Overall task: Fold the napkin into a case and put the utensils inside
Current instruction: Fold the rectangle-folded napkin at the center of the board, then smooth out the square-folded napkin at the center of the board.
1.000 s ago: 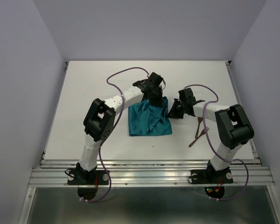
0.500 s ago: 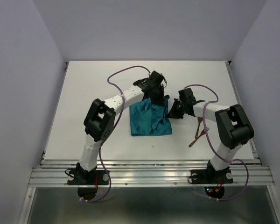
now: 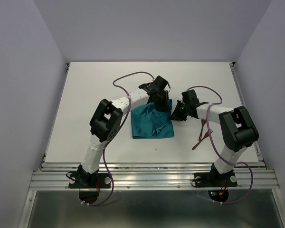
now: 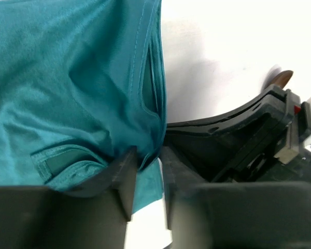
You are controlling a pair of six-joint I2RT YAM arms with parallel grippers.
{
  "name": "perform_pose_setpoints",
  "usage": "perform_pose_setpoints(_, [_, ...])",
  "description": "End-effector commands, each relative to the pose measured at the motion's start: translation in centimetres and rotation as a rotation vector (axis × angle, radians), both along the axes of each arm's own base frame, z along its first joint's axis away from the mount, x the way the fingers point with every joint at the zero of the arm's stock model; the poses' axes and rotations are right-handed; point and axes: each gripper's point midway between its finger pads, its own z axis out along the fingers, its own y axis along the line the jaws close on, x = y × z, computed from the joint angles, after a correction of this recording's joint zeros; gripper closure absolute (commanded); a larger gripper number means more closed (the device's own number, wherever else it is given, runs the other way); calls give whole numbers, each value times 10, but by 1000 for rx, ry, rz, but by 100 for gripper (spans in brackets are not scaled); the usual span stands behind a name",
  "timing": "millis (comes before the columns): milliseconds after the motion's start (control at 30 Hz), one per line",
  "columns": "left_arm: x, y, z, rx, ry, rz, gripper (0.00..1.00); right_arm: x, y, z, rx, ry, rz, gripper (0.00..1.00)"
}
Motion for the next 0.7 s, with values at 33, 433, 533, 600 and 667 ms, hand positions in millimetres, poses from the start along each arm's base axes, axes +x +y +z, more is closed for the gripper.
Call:
perform_pose_setpoints(33, [3, -13, 48, -76, -93, -56, 50, -8, -18, -3, -125, -20, -4, 90])
perform_pose_setpoints(433, [7, 27, 101, -29, -244, -34, 29, -10, -68, 37, -352, -104, -94, 79])
perform_pose_setpoints(533, [14, 54, 106, -40, -247, 27, 33, -9, -60, 52, -317, -129, -59, 79])
perform_pose_setpoints(600, [17, 81, 85, -16, -210, 73, 34, -3, -46, 62, -284, -152, -18, 78])
perform_pose_setpoints(667, [14, 100, 68, -10, -172, 96, 35, -4, -20, 69, -281, -172, 59, 78])
